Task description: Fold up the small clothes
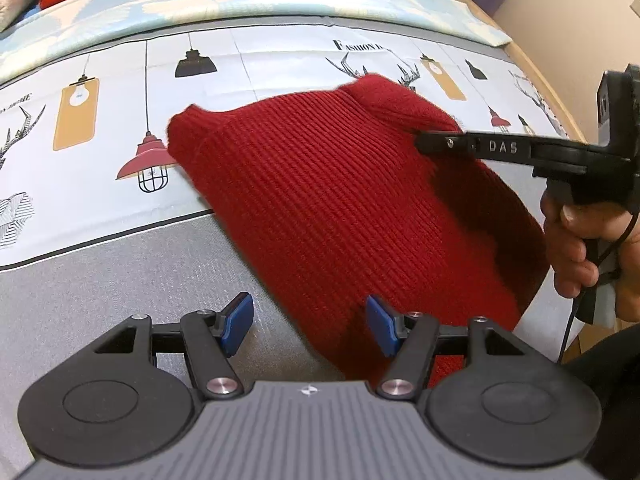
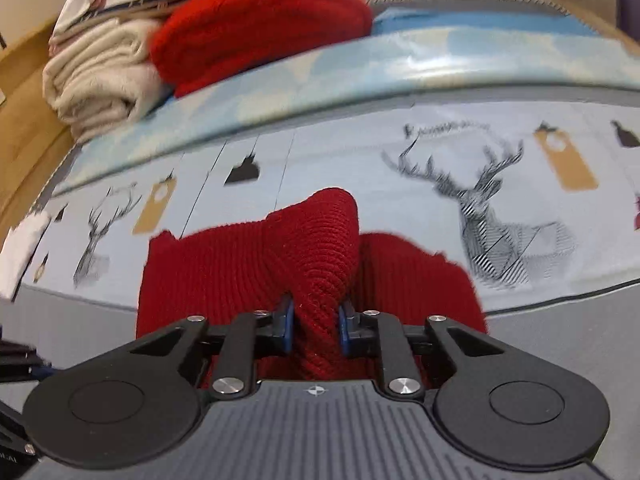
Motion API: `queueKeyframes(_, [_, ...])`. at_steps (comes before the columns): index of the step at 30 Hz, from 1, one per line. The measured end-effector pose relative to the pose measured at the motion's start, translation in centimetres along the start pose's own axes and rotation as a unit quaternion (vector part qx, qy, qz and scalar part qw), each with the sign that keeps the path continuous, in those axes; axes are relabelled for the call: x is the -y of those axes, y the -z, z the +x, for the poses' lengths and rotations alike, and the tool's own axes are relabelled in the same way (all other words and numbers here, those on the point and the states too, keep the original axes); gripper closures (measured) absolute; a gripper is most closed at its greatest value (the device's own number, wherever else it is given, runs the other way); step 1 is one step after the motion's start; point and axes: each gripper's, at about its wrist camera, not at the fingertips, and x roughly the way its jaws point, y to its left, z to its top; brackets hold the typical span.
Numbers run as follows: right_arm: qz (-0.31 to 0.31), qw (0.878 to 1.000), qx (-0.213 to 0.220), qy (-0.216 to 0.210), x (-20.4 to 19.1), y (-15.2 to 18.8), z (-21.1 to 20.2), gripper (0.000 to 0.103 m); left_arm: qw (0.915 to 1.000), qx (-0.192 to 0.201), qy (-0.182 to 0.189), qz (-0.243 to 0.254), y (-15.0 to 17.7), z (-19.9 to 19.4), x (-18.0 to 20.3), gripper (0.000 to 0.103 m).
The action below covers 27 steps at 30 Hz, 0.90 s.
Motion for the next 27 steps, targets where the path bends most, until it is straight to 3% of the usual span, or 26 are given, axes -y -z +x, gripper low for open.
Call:
queueKeyframes(2, [0.001,1.000,-0.021,0.004,0.2,0.1,0.5,0.079,1.0000,0.002,-0.002,-0.002,0.0,0.0,0.0,0.035])
queueKeyframes(4, [-0.004,0.999,-0.048,0.013,0.1,0.4,1.1,0.064,1.0000,0.005,-0.002,-0.002,0.0,-0.1,0.0,0.035])
queueKeyframes(6, [-0.015,0.999,-0.043,0.028,0.0,0.4,0.7,0.058,1.0000,0.008,-0.003,-0.004,-0.1,-0.1,-0.1,0.035])
queueKeyframes(9, [-0.018,1.000,-0.020,0.017,0.2,0.1,-1.0,0.057,0.9998,0.017,-0.002,-0.012,-0.2,-0.5,-0.2,0.035])
queueKeyframes(11, [-0.017,1.000,-0.013,-0.021,0.4,0.0,-2.1,0.057,0.9996,0.022,0.001,-0.016,-0.5,-0.5,-0.2,0.035])
queueKeyframes(14, [-0.052,0.995,-0.039,-0.081,0.3,0.6,-3.0,0.056,0.9996,0.026,0.003,-0.015,-0.8,-0.5,-0.1,0.035])
queueKeyframes(17, [-0.135,0.986,-0.088,-0.045,-0.6,2.6,-2.1,0.055,0.9997,0.020,-0.002,-0.010,-1.0,0.4,0.0,0.036])
queueKeyframes(19, [-0.170,0.980,-0.098,-0.024,-0.8,3.6,-1.6,0.055,0.9995,-0.003,-0.028,-0.011,-0.9,2.1,-0.2,0.036])
queueKeyframes(21, [-0.167,0.981,-0.092,-0.025,-0.9,3.6,-1.8,0.055,0.9980,-0.029,-0.053,-0.017,-0.6,3.8,-0.6,0.035])
queueKeyframes(27, [-0.127,0.988,-0.078,-0.041,0.0,2.8,-2.7,0.055,0.9976,-0.025,-0.053,-0.038,-1.0,3.4,-1.1,0.033])
